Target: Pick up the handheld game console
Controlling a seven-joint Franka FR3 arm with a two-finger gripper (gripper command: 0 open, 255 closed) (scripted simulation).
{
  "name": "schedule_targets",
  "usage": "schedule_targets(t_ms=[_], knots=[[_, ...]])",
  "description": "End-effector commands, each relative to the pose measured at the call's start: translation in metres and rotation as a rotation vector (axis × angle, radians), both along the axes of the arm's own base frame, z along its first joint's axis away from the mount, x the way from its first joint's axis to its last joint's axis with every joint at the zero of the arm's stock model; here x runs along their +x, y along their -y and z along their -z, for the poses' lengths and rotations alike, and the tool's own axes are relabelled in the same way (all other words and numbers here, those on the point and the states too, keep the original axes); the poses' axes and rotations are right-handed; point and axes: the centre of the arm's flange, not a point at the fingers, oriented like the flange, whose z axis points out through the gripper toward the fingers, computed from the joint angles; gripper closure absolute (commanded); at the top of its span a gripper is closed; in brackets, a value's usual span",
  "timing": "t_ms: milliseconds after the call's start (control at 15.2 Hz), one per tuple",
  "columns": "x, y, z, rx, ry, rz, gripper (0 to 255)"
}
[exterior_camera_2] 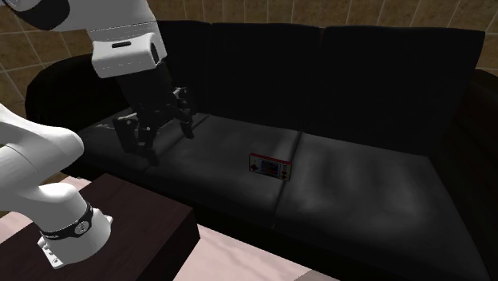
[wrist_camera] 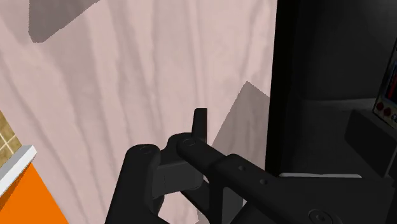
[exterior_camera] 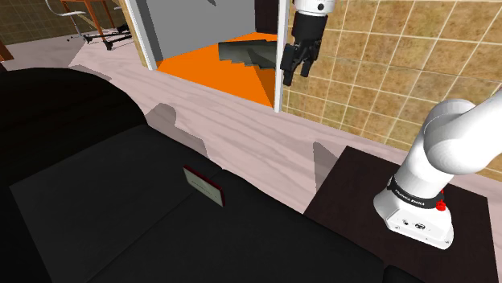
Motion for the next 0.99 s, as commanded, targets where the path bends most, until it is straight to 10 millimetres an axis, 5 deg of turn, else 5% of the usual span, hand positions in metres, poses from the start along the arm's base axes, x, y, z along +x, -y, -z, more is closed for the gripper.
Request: schedule_targets(t_ms=[0, 924], knots=[[0.01, -0.021, 0.014, -0.003, -0.007, -0.005, 0], [0.081, -0.169, 0.11, -0.025, -0.064, -0.044, 0]])
